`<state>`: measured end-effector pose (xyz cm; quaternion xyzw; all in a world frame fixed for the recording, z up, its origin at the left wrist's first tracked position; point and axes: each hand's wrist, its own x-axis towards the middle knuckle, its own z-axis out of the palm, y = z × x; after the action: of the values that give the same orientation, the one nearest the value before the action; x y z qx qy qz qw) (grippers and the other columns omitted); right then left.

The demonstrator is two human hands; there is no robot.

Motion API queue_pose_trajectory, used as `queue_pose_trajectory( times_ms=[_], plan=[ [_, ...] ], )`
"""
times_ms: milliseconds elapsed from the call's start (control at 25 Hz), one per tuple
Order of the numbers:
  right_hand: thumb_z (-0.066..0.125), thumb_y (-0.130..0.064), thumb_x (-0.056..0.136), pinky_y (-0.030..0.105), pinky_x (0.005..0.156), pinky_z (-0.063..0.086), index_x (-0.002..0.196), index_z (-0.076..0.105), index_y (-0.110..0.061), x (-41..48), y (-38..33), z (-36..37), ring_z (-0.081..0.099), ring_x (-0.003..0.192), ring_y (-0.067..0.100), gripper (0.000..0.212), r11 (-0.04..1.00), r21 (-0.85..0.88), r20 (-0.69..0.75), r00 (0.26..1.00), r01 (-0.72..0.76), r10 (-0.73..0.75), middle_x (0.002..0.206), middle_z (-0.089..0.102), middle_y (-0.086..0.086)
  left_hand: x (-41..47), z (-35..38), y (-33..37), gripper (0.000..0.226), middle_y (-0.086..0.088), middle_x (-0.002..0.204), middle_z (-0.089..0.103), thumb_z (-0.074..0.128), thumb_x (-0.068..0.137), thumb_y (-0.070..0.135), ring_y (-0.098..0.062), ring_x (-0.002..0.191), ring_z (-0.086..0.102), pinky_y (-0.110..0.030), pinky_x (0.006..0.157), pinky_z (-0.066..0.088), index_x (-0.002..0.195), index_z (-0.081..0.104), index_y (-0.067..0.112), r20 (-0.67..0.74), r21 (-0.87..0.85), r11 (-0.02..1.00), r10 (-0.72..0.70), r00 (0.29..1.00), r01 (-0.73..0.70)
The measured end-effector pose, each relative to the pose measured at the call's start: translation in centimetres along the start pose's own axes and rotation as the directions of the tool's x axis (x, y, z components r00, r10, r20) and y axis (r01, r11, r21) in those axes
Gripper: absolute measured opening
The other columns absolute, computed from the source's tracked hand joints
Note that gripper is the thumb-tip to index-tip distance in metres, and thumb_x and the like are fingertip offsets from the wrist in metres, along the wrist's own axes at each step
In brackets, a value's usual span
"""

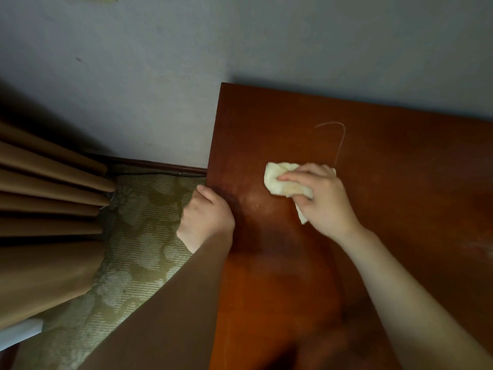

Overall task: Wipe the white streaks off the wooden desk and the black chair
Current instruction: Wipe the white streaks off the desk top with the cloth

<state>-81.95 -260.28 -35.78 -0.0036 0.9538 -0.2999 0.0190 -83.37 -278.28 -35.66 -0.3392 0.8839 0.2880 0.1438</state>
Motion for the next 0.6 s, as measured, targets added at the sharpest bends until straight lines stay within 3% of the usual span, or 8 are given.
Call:
queue_pose_trajectory(
  times_ms=[120,240,480,600],
  plan=[
    [0.070,0.002,0.075,0.008,0.085,0.031,0.104,0.072,-0.025,-2.7,0.7,-0.7,0.043,0.096,0.006,0.041,0.999,0.035,0.065,0.998,0.021,-0.023,0.101,0.058,-0.014,0.1,0.0,0.0,0.055,-0.019,0.112,0.063,0.014,0.103,0.032,-0.037,0.104,0.057,-0.042,0.088,0.039,0.114,0.061,0.005,0.002,0.003,1.000,0.006,1.000,-0.006],
    [0.068,0.003,0.076,0.005,0.084,0.030,0.106,0.071,-0.024,-2.6,1.1,-1.0,0.045,0.096,0.009,0.040,0.998,0.043,0.055,0.998,0.034,-0.037,0.101,0.055,-0.017,-0.1,-0.1,-0.1,0.056,-0.017,0.115,0.062,0.013,0.103,0.034,-0.036,0.107,0.056,-0.042,0.091,0.038,0.120,0.058,0.007,0.007,-0.001,1.000,0.012,1.000,-0.012],
    [0.057,0.001,0.083,0.020,0.086,0.029,0.115,0.067,-0.021,3.2,4.0,-2.3,0.046,0.103,0.018,0.040,0.995,-0.004,-0.136,0.986,-0.099,0.098,0.115,0.060,0.000,-0.1,0.1,-0.4,0.055,-0.018,0.115,0.061,0.012,0.103,0.035,-0.037,0.108,0.055,-0.045,0.094,0.037,0.122,0.057,0.010,-0.038,-0.006,1.000,0.006,0.999,-0.007],
    [0.055,-0.002,0.085,0.016,0.081,0.025,0.117,0.066,-0.018,7.2,5.8,-3.4,0.050,0.105,0.027,0.037,0.990,-0.019,-0.197,0.971,-0.142,0.136,0.116,0.061,0.005,0.0,0.5,-0.5,0.055,-0.019,0.112,0.062,0.012,0.103,0.035,-0.038,0.106,0.055,-0.046,0.093,0.037,0.120,0.058,0.009,-0.074,0.007,1.000,0.018,0.997,-0.018]
  ],
)
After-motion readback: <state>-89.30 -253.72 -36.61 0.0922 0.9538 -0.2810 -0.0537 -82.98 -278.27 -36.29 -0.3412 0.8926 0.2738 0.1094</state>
